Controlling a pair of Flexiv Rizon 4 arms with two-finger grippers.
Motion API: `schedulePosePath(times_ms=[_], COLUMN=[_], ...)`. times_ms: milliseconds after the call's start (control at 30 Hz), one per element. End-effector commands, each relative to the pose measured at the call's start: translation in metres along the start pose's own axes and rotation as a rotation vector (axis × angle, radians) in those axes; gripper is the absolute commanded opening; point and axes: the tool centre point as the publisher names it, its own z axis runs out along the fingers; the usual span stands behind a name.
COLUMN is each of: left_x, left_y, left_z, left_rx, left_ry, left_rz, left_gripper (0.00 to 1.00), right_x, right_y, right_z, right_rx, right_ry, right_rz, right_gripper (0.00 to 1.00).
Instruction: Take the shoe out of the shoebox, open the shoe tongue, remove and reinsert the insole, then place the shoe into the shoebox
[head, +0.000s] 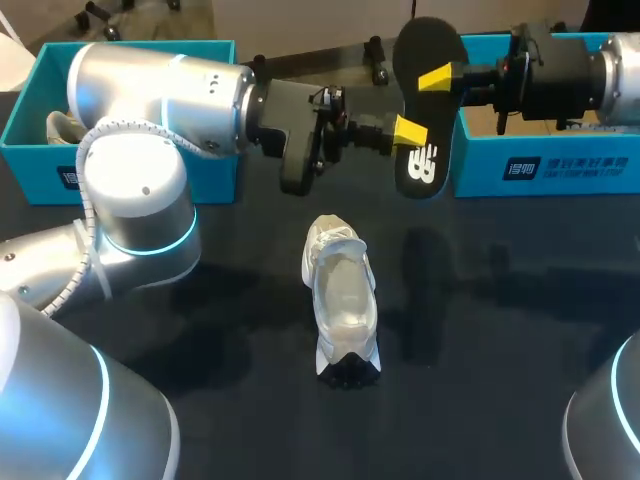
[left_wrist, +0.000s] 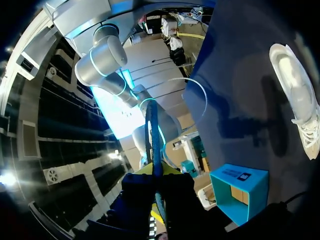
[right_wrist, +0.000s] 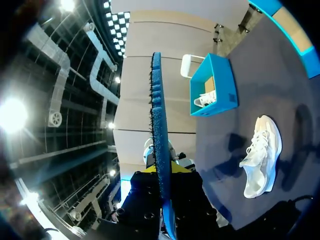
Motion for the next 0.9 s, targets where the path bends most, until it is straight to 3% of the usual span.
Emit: schedulePosePath(times_ms=[33,433,667,900], left_x=[0.001,0.004,0.003,0.003], left_y=[-0.003,0.010,0.018,0.018], left_z=[-0.004,-0.030,-0.033,-0.033], left_rx=[-0.003,0.028,0.025,0.025], left_ry=[0.020,0.185,0.288,0.288], left_rz=[-0.003,-0.063,-0.101,-0.101], left_gripper=[1.00,1.00,1.00,1.00], right_x=[-0.004,-0.031,-0.043,-0.047], right_y=[0.001,0.003,0.004,0.006], right_z=[-0.002,-0.008,-0.004,0.001], right_rx=[-0.001,0.010,0.036,0.059], right_ry=[0.001,0.025,0.032,0.039], right_rz=[0.000,0.059,0.092,0.097], right_gripper=[0.00,0.00,0.00,0.00])
